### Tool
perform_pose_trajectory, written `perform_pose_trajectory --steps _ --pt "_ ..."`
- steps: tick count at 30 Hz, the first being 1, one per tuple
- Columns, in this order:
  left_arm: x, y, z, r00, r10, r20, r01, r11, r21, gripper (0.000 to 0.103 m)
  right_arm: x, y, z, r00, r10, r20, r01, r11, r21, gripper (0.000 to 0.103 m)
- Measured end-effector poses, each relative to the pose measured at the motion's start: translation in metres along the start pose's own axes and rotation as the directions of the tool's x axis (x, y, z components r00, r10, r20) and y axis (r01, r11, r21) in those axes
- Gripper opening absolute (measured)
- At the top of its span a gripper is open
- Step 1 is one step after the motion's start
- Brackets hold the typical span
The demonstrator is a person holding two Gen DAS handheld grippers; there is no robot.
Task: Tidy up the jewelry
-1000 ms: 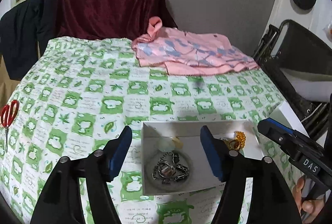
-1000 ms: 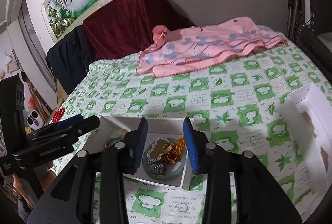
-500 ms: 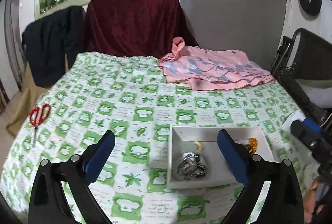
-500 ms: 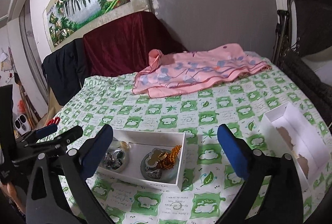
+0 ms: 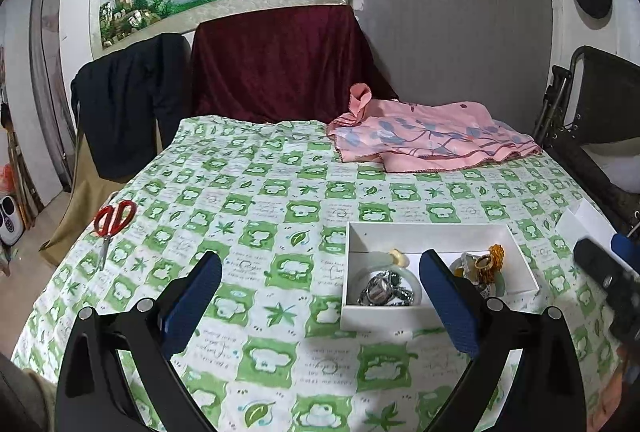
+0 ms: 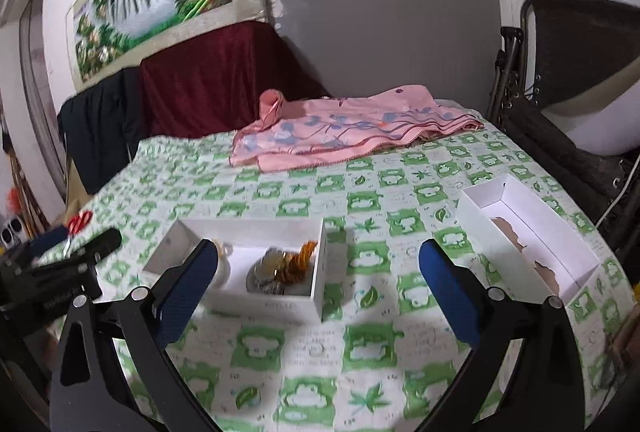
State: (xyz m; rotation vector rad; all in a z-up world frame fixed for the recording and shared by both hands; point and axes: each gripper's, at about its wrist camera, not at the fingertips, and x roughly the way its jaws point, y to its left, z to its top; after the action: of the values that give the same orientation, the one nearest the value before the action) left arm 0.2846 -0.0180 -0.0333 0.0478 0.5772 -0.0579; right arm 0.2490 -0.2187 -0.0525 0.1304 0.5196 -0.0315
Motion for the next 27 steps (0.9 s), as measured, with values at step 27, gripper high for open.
perform_pose_trajectory --steps 27 --pt "-0.058 -0.004 0.039 0.998 0.003 0.067 -0.003 1.000 -0.005 0.097 -0.037 0.020 0.042 1.000 0.009 -0.029 -0.010 0.999 -0.035 0.096"
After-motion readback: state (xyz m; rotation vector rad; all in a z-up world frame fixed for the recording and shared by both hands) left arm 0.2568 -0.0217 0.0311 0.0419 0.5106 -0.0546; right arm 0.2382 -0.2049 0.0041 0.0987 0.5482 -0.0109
